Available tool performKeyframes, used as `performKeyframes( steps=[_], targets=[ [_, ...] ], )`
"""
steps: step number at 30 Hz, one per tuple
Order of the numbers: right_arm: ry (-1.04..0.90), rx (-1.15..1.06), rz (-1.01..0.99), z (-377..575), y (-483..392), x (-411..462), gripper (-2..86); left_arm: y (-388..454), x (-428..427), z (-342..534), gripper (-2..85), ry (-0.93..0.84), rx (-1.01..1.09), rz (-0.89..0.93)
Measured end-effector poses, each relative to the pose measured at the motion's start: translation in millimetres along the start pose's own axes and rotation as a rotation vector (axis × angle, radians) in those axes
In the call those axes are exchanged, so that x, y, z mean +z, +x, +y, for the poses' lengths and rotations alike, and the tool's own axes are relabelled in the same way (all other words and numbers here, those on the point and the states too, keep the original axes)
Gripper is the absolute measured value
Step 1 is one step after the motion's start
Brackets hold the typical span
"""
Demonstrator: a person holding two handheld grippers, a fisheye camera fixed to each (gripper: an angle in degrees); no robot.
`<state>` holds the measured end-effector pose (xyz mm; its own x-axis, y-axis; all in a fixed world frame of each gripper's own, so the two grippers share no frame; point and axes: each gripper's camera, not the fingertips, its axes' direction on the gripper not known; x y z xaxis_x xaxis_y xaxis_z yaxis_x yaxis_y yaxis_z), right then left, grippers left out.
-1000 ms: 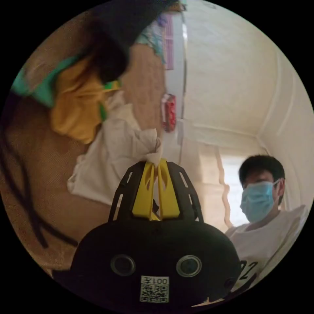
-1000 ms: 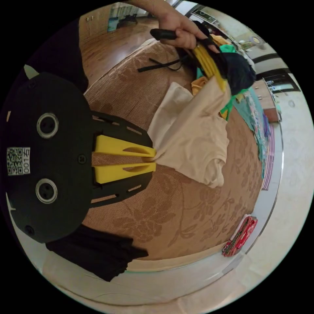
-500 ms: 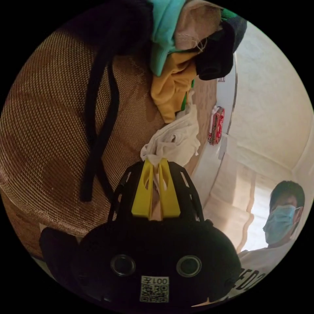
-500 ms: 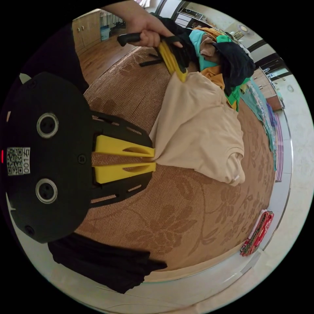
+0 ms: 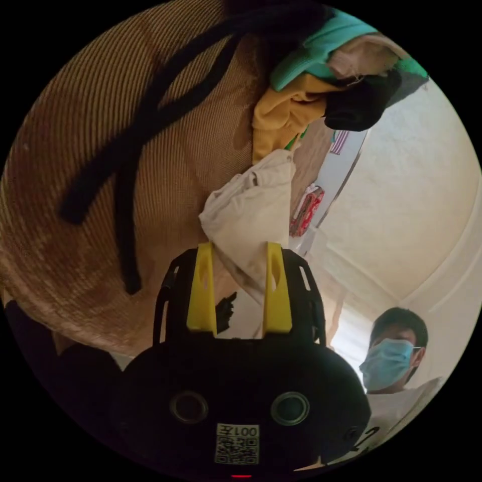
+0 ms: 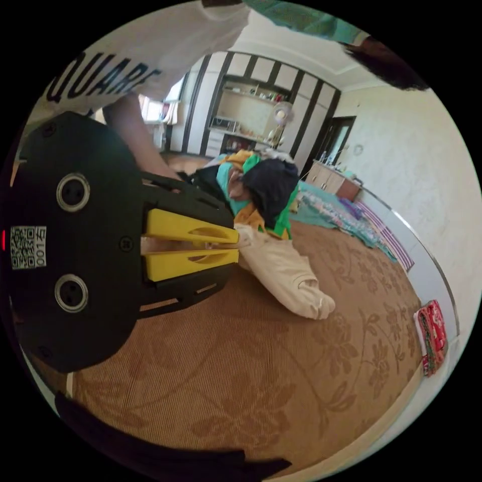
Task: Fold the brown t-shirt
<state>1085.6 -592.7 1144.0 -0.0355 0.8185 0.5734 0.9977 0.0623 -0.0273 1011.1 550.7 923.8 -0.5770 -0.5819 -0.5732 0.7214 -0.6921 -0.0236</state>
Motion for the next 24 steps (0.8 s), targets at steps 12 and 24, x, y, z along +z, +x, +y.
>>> performKeyframes(
  steps=[12, 24],
  targets=[
    [-0.068, -0.087, 0.073, -15, 55, -112, 2.1, 59, 34, 42, -1.1, -0.046, 0.075, 0.179],
    [0.212, -0.368, 0.055, -157, 96, -267, 1.3, 317, 243, 61, -1.2, -0.362, 0.587, 0.231]
  ],
)
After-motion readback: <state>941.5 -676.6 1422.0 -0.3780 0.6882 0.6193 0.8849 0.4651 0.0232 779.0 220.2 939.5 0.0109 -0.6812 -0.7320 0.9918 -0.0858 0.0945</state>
